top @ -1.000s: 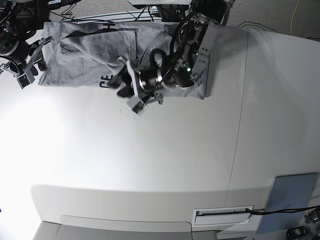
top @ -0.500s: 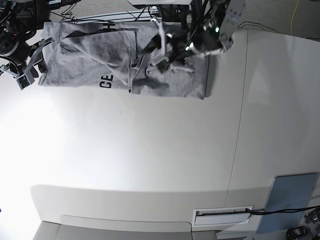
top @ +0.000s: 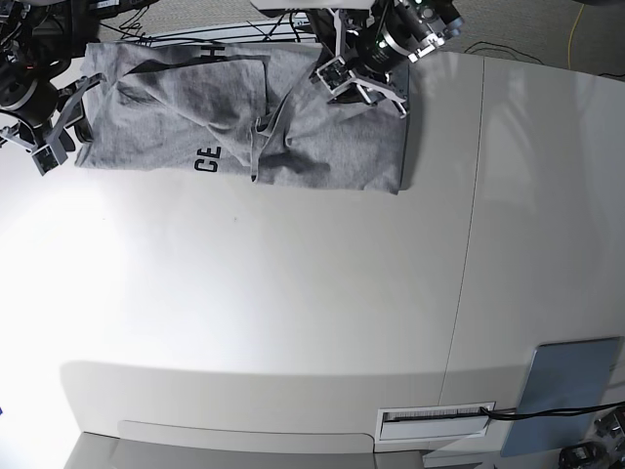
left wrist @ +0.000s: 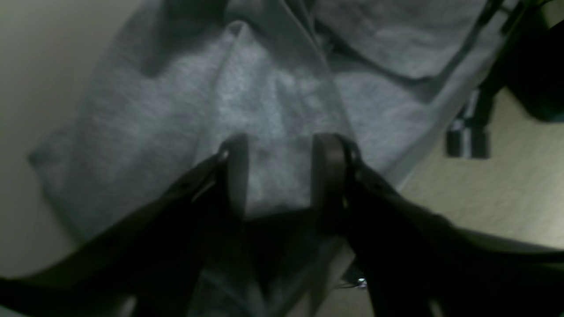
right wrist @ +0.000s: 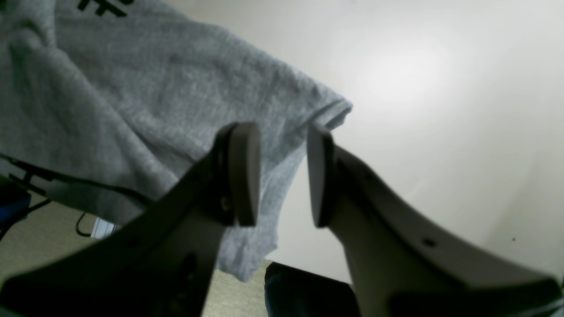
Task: Fold the T-shirt properly
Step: 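Press and smooth the folded section with the left gripper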
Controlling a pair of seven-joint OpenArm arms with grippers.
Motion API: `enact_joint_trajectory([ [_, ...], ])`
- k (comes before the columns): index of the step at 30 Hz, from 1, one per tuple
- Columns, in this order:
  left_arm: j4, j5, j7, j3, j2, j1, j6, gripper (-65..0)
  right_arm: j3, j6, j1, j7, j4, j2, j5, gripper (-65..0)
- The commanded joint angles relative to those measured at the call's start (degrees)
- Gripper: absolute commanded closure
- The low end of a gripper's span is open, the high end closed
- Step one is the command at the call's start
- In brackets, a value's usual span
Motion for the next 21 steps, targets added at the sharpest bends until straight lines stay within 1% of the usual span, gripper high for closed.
enact_joint_trajectory([
  [1, 0.81, 1.03, -0.28, 0.33, -0.17, 1.09, -1.73, -22.9, 0.66, -0.12, -0.02, 1.29, 0.90, 0.96, 0.39, -18.9],
  [3, 0.79, 2.34, -0.37, 0.33, -0.17, 0.87, -1.75, -22.9, 0.66, -0.12, 0.00, 1.25, 0.90, 0.96, 0.39, -18.9],
  [9, 0.74, 2.32, -0.35, 0.33, -0.15, -0.20, -1.73, -22.9, 0.66, -0.12, -0.02, 1.16, 0.90, 0.96, 0.37, -18.9],
  [10, 0.74, 2.32, -0.37, 0.33, -0.15, -0.22, -1.73, -22.0, 0.66, -0.12, -0.02, 1.14, 0.90, 0.96, 0.37, -18.9],
  [11, 0.74, 2.32, -0.37, 0.33, -0.15, -0.33, -1.75, -18.9, 0.66, -0.12, -0.02, 1.14, 0.90, 0.96, 0.39, -18.9],
  [14, 0.42, 2.34, -0.35, 0.33, -0.15, -0.92, -1.73, -6.0, 0.66, -0.12, -0.02, 1.03, 0.90, 0.96, 0.37, -18.9],
  [16, 0.07, 2.29, -0.35, 0.33, -0.15, -1.51, -1.68, -1.3, 0.66, -0.12, -0.02, 1.03, 0.90, 0.96, 0.37, -18.9],
  [17, -0.02, 2.25, -0.33, 0.33, -0.15, -1.95, -1.70, 0.0, 0.66, -0.12, -0.02, 1.03, 0.90, 0.96, 0.37, -18.9],
  [19, 0.00, 2.01, -0.76, 0.33, -0.15, -2.12, -1.68, 0.0, 0.66, -0.12, -0.02, 1.03, 0.90, 0.96, 0.37, -18.9],
  [21, 0.00, 2.10, -3.08, 0.31, -0.28, -2.08, -1.68, 0.0, 0.66, -0.12, -0.02, 1.03, 0.90, 0.96, 0.35, -18.9],
])
